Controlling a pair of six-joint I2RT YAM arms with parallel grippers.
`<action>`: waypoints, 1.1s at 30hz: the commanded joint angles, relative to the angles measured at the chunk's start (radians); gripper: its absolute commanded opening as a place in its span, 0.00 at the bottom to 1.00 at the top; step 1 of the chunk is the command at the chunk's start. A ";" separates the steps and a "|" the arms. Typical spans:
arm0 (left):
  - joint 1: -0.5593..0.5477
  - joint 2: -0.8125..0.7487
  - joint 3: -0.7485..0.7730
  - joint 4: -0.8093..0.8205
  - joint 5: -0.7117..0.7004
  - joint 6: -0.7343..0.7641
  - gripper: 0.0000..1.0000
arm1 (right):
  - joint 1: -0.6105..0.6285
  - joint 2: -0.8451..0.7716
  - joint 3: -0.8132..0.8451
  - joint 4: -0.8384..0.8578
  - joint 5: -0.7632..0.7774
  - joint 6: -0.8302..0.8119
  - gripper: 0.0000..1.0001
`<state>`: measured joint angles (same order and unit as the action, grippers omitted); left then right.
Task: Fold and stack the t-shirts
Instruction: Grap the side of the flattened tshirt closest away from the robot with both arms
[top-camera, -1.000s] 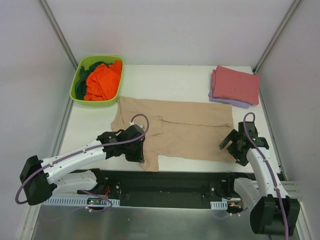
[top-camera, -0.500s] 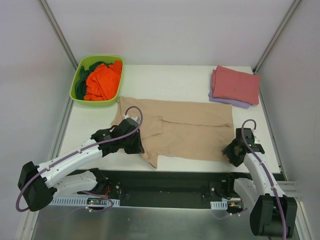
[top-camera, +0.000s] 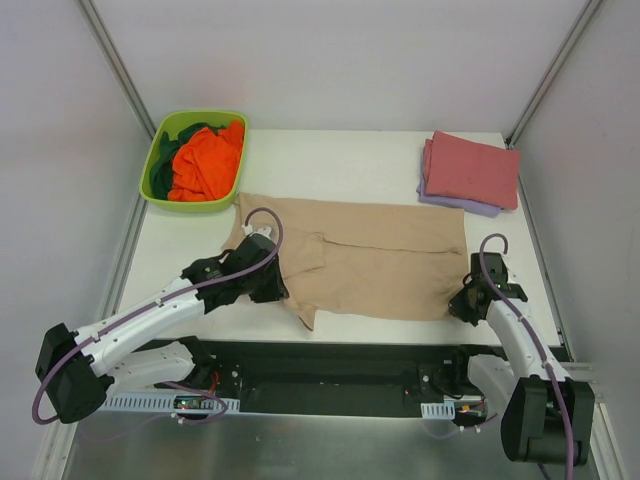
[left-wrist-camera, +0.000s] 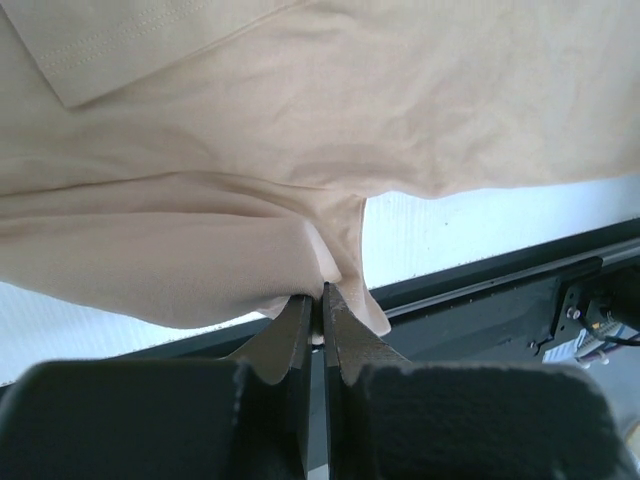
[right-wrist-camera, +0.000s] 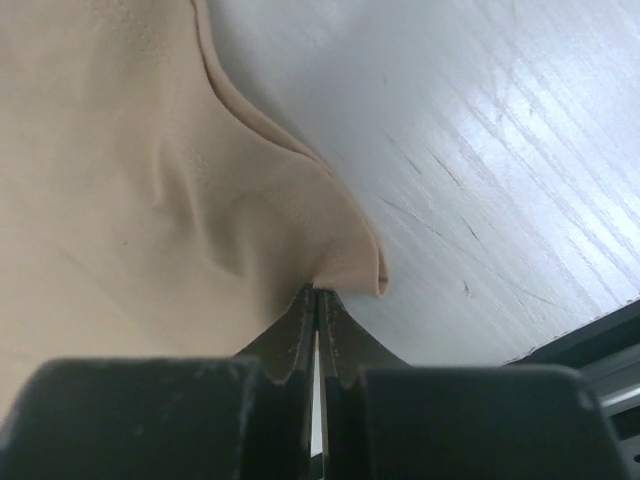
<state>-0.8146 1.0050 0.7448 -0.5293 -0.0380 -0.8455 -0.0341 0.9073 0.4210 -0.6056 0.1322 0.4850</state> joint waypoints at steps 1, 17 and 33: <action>0.023 -0.008 0.031 0.029 -0.062 -0.006 0.00 | 0.000 0.027 0.065 0.021 -0.055 -0.065 0.01; 0.209 0.139 0.202 0.114 -0.077 0.154 0.00 | 0.002 0.344 0.384 0.013 -0.092 -0.181 0.01; 0.347 0.369 0.384 0.143 -0.053 0.276 0.00 | 0.000 0.528 0.547 0.044 -0.042 -0.201 0.01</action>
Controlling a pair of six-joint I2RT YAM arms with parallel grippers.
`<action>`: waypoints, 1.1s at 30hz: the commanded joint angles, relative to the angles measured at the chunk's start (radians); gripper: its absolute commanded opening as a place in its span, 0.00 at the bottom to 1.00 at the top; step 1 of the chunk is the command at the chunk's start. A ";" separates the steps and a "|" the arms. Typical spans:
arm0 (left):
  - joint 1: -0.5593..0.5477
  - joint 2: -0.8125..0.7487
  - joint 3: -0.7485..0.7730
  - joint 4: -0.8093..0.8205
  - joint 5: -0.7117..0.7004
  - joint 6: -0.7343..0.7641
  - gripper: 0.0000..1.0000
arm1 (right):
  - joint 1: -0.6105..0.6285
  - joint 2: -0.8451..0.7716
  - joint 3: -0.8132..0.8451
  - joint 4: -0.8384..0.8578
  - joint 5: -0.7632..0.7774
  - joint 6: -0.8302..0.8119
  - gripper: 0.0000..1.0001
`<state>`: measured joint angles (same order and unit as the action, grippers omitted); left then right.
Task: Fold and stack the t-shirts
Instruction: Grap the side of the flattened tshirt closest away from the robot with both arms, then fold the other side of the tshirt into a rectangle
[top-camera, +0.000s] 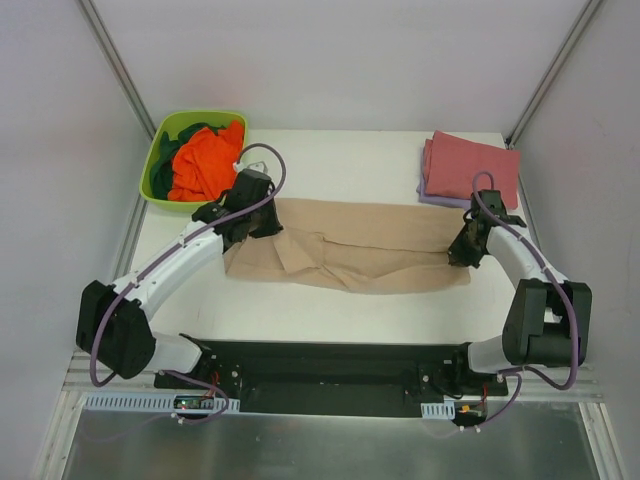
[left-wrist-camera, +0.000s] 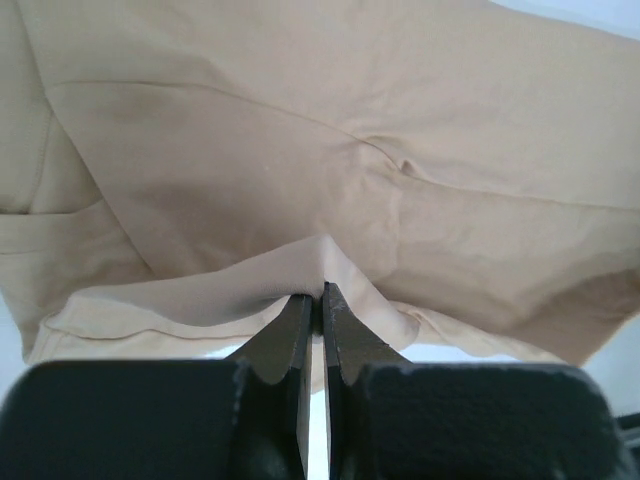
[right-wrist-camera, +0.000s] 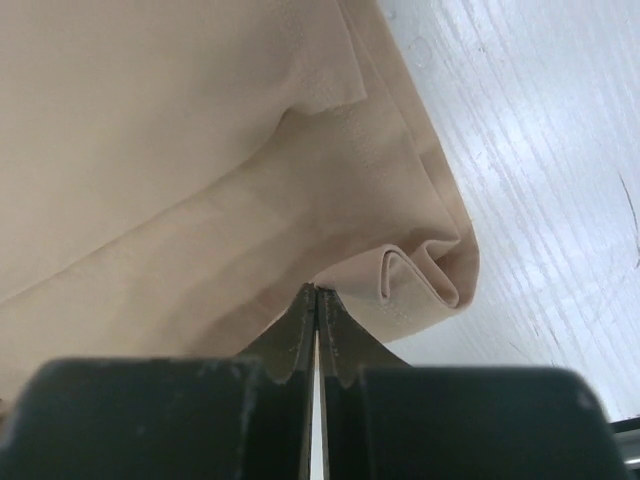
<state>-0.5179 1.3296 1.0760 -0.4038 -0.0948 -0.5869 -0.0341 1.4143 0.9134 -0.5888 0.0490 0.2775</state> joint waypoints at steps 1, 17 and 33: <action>0.062 0.060 0.061 0.017 0.012 0.016 0.00 | 0.002 0.031 0.062 0.035 0.051 0.006 0.01; 0.139 0.316 0.214 0.008 -0.009 0.035 0.00 | 0.000 0.169 0.124 0.130 0.143 0.019 0.03; 0.148 0.386 0.329 -0.063 0.018 0.045 0.99 | 0.002 0.054 0.071 0.161 0.169 -0.003 0.77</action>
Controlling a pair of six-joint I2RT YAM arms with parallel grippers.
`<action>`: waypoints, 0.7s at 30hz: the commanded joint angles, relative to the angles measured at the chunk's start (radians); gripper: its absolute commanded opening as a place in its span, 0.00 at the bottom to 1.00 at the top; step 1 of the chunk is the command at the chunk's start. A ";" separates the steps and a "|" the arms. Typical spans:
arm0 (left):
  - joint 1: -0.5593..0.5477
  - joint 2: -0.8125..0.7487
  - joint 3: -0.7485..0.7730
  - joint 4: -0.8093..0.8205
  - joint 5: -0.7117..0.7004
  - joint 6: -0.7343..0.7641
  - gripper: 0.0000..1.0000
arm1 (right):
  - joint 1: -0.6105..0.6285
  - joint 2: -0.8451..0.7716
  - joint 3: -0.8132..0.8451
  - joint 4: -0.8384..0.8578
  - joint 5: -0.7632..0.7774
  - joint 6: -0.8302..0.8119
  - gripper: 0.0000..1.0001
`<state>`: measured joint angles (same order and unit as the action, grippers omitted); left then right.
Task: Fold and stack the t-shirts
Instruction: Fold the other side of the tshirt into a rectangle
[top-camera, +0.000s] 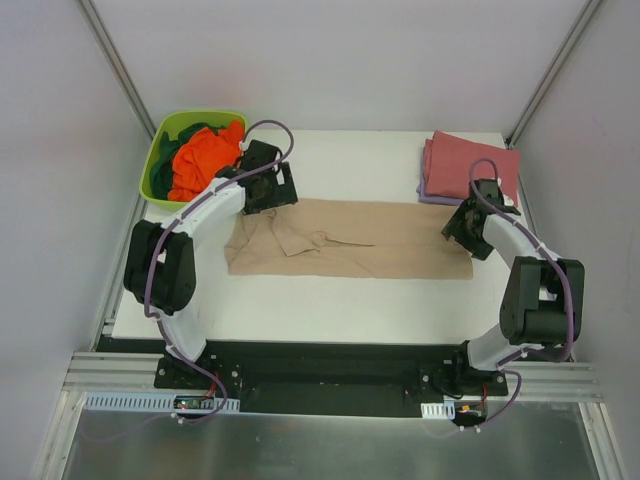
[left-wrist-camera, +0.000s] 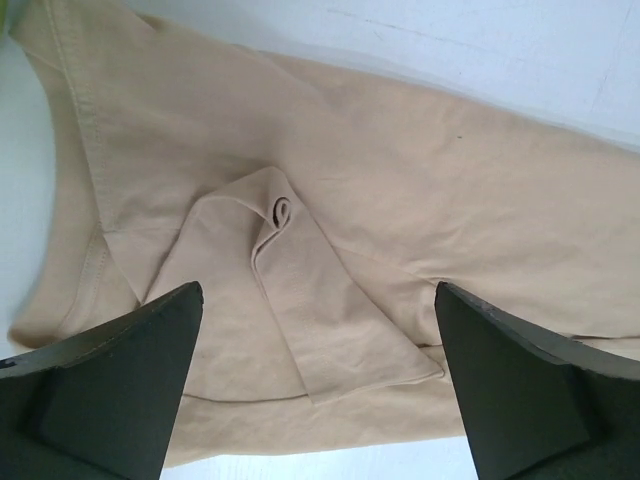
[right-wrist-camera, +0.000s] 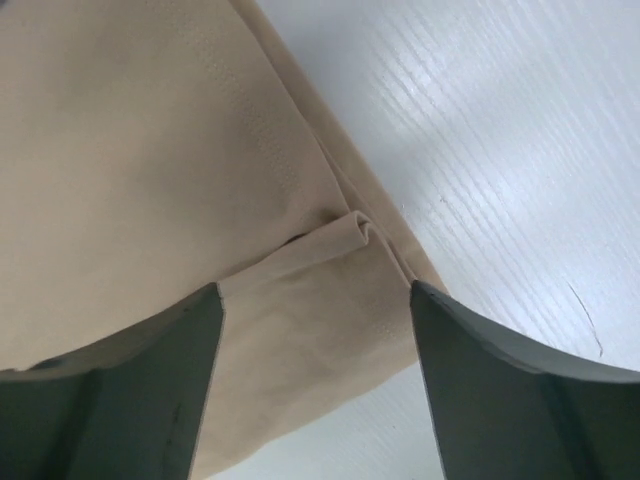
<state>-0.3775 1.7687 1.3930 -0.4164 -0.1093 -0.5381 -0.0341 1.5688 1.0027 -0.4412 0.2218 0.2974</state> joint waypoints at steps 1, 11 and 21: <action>0.008 -0.075 -0.011 -0.048 0.064 -0.013 0.99 | 0.003 -0.118 -0.024 0.013 -0.024 -0.035 0.84; -0.057 -0.129 -0.221 -0.001 0.309 -0.117 0.99 | 0.033 -0.182 -0.164 0.205 -0.447 -0.158 0.96; -0.061 0.004 -0.160 0.024 0.365 -0.114 0.99 | 0.051 -0.107 -0.150 0.173 -0.377 -0.168 0.96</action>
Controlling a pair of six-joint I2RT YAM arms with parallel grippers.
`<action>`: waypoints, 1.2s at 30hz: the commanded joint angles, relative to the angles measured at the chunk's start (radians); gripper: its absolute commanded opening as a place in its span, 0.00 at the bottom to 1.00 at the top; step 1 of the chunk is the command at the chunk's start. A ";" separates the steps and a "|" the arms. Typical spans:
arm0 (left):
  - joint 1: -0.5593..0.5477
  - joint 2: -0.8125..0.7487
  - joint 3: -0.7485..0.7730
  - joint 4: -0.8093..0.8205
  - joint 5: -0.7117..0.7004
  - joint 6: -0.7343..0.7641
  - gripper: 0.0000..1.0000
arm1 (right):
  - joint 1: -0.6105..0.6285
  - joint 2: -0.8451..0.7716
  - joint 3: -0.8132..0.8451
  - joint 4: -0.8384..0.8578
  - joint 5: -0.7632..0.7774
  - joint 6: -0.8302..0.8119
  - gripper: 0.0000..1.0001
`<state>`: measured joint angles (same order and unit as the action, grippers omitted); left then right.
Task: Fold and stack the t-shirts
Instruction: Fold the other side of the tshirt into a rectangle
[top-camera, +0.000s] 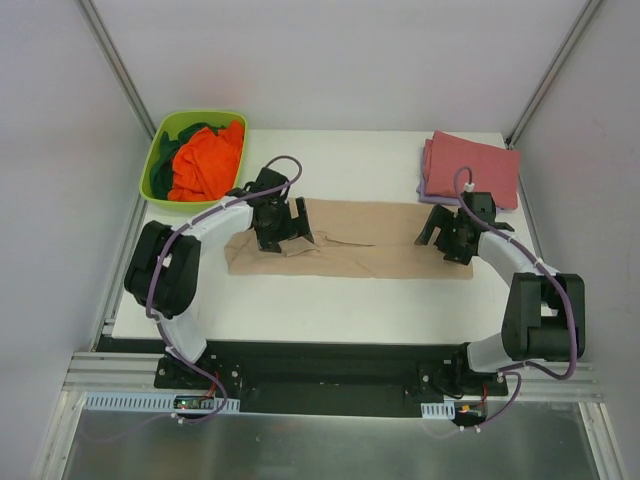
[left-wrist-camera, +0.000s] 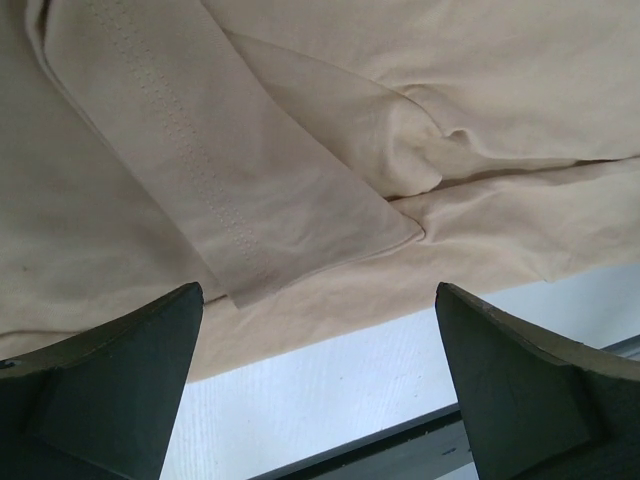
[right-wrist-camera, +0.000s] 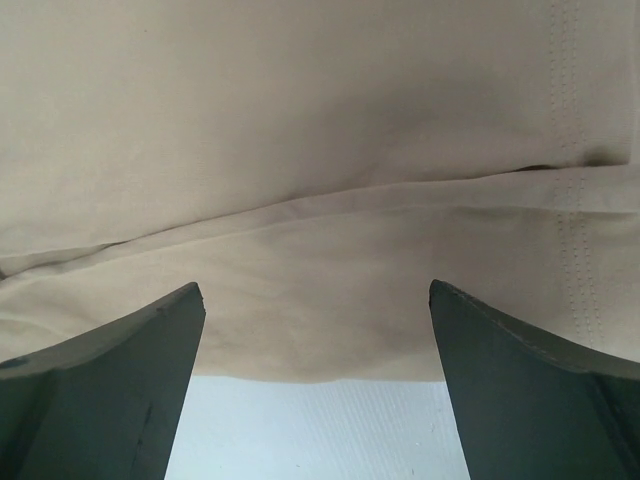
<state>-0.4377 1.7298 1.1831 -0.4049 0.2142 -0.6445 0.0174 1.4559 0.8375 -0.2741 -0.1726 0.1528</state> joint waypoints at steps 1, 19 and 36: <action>-0.001 0.057 0.056 0.011 0.045 -0.006 0.99 | 0.001 0.006 0.018 0.000 0.027 -0.024 0.96; 0.004 0.385 0.629 0.081 -0.024 0.121 0.99 | 0.000 0.037 0.068 -0.057 0.078 -0.044 0.96; -0.019 0.026 0.112 0.152 -0.035 0.062 0.99 | 0.036 0.114 0.205 0.056 -0.037 -0.081 0.96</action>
<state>-0.4465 1.7737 1.3621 -0.3164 0.1963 -0.5163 0.0273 1.4834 0.9314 -0.2905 -0.1486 0.0841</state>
